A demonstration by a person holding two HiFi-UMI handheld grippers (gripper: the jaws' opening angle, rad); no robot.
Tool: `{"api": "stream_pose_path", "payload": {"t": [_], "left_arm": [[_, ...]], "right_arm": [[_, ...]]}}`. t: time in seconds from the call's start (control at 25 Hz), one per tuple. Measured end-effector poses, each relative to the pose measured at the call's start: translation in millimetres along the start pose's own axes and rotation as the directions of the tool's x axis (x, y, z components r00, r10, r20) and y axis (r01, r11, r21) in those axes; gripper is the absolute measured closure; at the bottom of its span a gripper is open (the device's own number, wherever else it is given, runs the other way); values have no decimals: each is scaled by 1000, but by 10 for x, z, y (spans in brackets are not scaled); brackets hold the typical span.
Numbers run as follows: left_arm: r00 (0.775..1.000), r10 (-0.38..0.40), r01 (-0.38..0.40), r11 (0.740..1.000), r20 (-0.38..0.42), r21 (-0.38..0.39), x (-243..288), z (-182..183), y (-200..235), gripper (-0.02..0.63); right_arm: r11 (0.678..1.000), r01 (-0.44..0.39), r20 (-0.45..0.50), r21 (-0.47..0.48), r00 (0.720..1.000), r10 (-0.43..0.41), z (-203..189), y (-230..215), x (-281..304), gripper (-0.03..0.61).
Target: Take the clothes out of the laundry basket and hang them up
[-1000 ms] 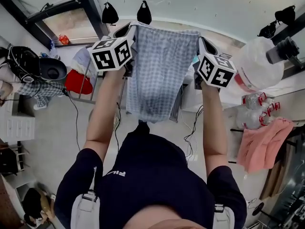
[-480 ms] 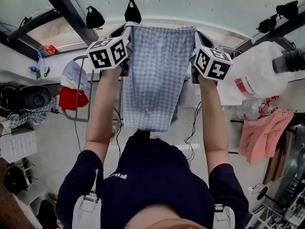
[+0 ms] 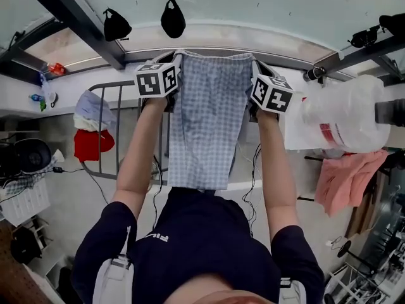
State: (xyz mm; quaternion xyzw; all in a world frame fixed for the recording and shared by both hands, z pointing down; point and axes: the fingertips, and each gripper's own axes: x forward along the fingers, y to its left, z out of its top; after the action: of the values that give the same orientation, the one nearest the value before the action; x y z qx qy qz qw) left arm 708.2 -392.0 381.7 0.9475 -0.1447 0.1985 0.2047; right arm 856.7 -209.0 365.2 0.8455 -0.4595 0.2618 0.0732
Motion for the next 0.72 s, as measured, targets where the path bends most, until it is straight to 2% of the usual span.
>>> {"api": "stream_pose_path", "payload": {"t": [0.24,0.28,0.32,0.36,0.4,0.48,0.72], "left_arm": [[984,38,-42,999,-171,-18,383,-653,253,565],[978,51,-56,998,-200,-19,409,-767,295,518],[972,57,-64,998,-227,-24,423,-883,327,456],[967,57,-67,997,-249,-34,429,-995,344,418],[963,51,-65,997,-265,-47,430,-1090,347,407],[959,38,-59,996,-280,-68,420,-1228,343,405],[960,48,-75,993,-277,-89,317,-1334,348,400]], "right_arm": [[998,20,-138,62,990,-11,-650,-158,483,569],[997,28,-157,74,987,-16,-752,-186,542,567],[996,33,-176,83,984,-18,-845,-203,592,548],[996,35,-194,87,981,-17,-922,-211,626,488],[996,32,-214,88,977,-13,-987,-211,647,428],[996,19,-246,92,969,4,-1094,-188,661,351],[995,-11,-235,96,971,33,-1121,-128,553,330]]}}
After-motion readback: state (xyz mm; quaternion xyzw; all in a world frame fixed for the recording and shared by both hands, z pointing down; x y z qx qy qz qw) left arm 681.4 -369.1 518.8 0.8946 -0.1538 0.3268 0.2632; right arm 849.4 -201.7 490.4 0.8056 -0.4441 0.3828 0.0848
